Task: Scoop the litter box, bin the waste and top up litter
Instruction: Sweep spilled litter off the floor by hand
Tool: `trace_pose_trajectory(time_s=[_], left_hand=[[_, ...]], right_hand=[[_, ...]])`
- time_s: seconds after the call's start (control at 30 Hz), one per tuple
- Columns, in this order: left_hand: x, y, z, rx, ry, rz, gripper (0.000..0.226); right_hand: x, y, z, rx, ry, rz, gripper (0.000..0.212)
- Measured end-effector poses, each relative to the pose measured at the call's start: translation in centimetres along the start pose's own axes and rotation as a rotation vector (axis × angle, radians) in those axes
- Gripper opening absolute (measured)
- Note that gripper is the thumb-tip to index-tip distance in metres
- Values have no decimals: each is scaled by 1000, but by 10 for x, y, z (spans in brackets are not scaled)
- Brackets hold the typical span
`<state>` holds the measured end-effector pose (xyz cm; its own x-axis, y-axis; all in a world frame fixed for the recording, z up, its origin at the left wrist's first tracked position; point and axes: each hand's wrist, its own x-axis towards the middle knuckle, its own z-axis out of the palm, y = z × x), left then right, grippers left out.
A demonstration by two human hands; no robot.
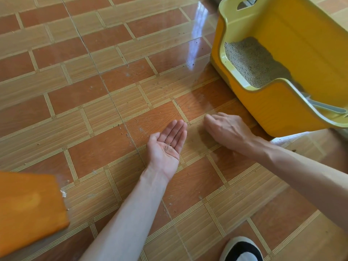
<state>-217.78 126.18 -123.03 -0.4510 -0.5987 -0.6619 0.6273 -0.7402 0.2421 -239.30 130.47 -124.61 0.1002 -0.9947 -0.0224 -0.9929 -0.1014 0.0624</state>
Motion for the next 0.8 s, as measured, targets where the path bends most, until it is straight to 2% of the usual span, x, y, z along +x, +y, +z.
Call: trace_pose_trajectory(time_s=[0.1,0.23,0.47,0.67,0.8], left_hand=[[0,1,0,-9,5,5,52],[-1,1,1,-5,11,12,53],[-2,0,3,2,6,11,54],[-3,1,1,0,2,6,54],[-3,2,1,3,9,9,55]], right_hand=[[-8,9,1,1,93,233,32],[-20,7,9,-61,67,350,45],[-15,-27,13,-59,3,265,57],[-14,-33,19,-91,31,175,44],[-13,-28,18,-165,47,231,41]])
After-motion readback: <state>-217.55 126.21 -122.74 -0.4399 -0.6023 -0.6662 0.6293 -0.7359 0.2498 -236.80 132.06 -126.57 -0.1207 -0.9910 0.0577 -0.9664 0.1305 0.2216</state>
